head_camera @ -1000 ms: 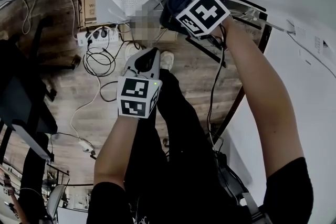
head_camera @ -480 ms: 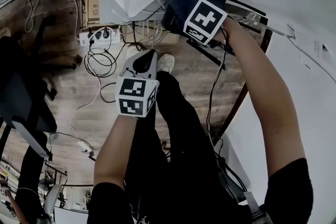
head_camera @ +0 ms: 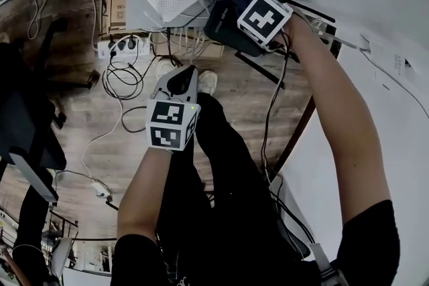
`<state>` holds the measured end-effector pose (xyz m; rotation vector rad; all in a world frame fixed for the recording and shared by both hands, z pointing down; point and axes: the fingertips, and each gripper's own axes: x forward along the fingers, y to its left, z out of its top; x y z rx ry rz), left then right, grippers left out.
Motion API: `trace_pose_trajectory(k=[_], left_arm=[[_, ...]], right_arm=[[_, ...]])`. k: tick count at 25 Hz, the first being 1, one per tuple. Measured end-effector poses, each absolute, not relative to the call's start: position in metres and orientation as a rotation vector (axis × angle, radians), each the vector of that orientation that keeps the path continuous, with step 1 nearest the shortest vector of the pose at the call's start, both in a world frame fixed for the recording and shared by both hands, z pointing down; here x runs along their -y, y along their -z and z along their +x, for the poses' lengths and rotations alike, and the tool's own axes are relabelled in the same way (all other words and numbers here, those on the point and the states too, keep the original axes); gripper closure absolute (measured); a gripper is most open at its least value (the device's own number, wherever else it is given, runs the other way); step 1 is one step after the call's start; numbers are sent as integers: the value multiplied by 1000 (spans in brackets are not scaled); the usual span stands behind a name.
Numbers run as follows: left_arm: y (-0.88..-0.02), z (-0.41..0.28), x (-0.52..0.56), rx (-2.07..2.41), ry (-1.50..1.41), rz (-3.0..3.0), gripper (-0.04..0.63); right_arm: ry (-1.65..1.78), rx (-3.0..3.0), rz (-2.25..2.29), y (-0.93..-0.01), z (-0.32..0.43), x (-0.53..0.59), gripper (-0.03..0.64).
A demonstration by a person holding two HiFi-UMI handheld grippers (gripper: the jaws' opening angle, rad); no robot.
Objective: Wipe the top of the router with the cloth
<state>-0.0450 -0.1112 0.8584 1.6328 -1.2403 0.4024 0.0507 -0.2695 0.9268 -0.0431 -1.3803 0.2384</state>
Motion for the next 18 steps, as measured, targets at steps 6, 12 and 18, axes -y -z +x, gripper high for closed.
trace_pose_trajectory(k=[6, 12, 18], left_arm=[[-859, -54, 108, 1266, -383, 1614, 598], [-858, -57, 98, 1284, -371, 1600, 598], [-852, -70, 96, 1333, -333, 1569, 598]], right_arm=[[-163, 1344, 92, -929, 54, 306, 603], [-42, 1384, 272, -932, 61, 341, 603], [-76, 1492, 456, -911, 63, 355, 603]])
